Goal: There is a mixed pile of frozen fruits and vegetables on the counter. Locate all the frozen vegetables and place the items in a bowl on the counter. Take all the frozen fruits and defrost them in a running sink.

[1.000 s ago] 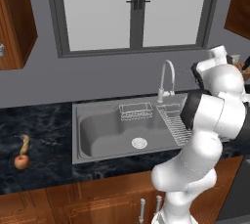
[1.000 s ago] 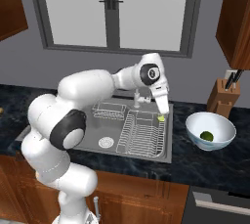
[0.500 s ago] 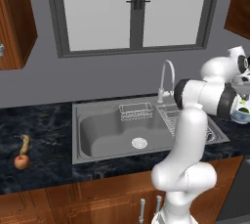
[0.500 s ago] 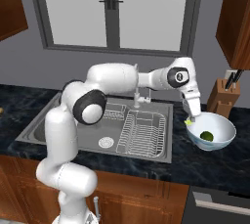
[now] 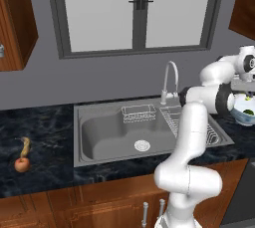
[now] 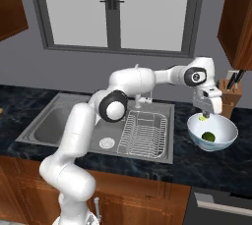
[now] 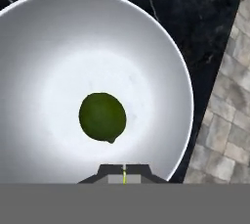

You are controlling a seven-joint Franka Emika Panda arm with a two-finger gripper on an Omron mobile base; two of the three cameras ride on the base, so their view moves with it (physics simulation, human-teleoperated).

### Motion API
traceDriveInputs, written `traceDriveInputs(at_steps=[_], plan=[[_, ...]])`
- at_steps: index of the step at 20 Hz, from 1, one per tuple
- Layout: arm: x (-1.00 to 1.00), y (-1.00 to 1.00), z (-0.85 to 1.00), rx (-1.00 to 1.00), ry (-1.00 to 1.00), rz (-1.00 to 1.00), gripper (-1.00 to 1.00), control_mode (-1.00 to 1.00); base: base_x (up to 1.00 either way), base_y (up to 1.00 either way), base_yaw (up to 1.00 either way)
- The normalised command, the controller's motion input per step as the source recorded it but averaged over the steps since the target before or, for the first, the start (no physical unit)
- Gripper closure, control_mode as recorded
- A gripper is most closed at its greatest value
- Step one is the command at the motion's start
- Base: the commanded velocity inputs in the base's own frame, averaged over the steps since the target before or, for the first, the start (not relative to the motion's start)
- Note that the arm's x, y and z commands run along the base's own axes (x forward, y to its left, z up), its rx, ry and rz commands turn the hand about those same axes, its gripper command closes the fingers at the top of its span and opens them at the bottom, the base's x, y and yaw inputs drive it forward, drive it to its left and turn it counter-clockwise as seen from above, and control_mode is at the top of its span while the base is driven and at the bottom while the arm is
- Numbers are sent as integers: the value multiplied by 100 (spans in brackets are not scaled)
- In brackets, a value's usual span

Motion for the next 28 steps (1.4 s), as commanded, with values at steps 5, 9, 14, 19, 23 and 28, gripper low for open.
traceDriveInputs(at_steps=[5,9,14,19,23,28], plan=[[17,-30,-30,4,-20,13,100,-100,0,0,0],[0,-37,-53,10,-26,2,100,-100,0,0,0],[0,-6,-57,10,-18,0,100,-100,0,0,0],[0,0,-65,9,-5,1,100,-100,0,0,0],[3,0,-56,6,5,7,100,-100,0,0,0],[2,0,-27,3,3,5,-100,-100,0,0,0]])
